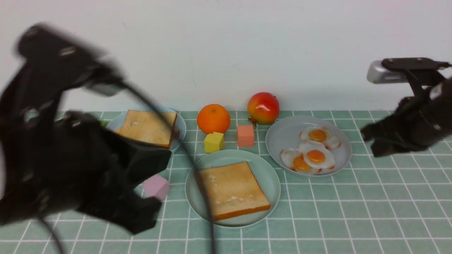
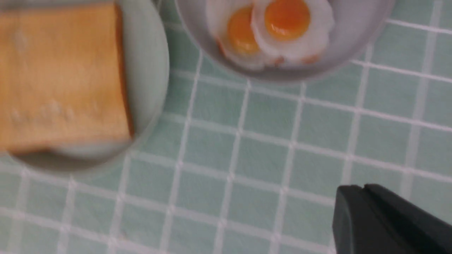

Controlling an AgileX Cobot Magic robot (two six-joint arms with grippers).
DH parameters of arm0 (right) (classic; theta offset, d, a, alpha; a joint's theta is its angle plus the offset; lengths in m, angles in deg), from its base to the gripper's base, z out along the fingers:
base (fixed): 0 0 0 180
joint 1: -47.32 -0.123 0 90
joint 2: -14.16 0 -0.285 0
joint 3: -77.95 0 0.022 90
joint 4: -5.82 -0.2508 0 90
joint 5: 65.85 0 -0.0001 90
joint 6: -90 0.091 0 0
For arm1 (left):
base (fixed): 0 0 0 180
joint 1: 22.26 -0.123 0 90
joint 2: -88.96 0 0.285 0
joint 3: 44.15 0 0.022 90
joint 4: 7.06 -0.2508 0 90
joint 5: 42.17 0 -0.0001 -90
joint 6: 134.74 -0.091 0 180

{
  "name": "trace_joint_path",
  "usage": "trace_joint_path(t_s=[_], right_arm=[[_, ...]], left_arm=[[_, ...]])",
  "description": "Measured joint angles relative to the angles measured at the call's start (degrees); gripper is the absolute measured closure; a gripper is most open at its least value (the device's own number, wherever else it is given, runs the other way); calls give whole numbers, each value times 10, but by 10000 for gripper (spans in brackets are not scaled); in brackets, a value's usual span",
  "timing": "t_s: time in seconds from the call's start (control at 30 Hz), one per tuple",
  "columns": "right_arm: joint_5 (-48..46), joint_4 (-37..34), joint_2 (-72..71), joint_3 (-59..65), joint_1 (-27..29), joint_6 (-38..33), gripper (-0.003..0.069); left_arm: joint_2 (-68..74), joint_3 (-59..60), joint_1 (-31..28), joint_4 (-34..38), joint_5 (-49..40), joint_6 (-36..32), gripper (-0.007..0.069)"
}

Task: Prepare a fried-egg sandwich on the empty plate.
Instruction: Use the right arm to grab a fried egg

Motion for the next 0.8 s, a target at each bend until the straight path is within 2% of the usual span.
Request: trace_joint_path(t_s=[0.03, 0.1, 0.17, 0.2, 0.3, 0.43, 0.47, 0.57, 0.8], right_arm=[[-5, -49, 39, -24, 19, -26, 597], [-12, -89, 72, -42, 36, -43, 589], [-30, -164, 143, -89, 65, -80, 543], [-32, -173, 153, -92, 68, -82, 538], [-53, -220, 238, -158, 91, -95, 421], [-64, -230, 300, -214, 96, -95, 309], [-65, -230, 332, -244, 96, -95, 251], [-66, -231, 372, -280, 96, -95, 195], [-68, -246, 417, -322, 96, -96, 172]], left_arm=[[-19, 13, 0, 2, 24, 8, 638], [-35, 23, 0, 3, 48, 13, 638], [-62, 31, 0, 4, 84, 21, 638], [-64, 31, 0, 4, 84, 21, 638], [-80, 31, 0, 4, 105, 23, 638], [-81, 31, 0, 4, 109, 23, 638], [-81, 32, 0, 4, 109, 23, 638], [-81, 32, 0, 4, 109, 25, 638], [-81, 32, 0, 4, 109, 29, 638]])
